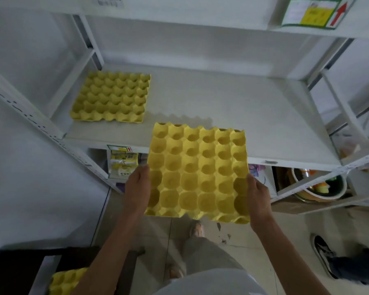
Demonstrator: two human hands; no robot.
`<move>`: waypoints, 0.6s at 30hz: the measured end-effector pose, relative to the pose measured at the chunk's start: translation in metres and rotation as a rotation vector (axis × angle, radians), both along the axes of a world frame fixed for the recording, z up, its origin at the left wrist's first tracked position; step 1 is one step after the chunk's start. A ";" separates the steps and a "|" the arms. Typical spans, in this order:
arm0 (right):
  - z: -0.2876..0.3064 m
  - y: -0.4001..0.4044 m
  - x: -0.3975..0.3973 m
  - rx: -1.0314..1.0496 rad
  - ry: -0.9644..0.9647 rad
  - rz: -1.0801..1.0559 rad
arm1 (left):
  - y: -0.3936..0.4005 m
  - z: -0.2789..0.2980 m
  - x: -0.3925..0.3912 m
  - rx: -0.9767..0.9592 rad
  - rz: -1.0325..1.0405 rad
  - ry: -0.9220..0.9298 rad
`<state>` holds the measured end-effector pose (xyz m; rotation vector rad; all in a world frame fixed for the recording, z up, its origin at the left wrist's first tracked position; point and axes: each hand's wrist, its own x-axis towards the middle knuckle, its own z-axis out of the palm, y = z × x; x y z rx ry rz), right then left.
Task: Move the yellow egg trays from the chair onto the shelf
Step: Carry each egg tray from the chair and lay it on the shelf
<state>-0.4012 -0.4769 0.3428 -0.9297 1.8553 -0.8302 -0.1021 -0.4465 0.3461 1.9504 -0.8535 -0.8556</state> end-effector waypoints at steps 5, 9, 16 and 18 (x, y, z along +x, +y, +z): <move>-0.012 -0.062 0.011 -0.050 0.053 -0.012 | -0.058 -0.011 0.017 0.031 -0.060 -0.052; -0.022 -0.115 0.019 -0.084 0.114 -0.001 | -0.097 -0.019 0.030 0.102 -0.112 -0.099; -0.036 -0.179 0.044 -0.059 0.159 0.035 | -0.155 -0.024 0.044 0.154 -0.116 -0.138; -0.038 -0.189 0.048 -0.066 0.152 0.018 | -0.168 -0.023 0.047 0.159 -0.132 -0.100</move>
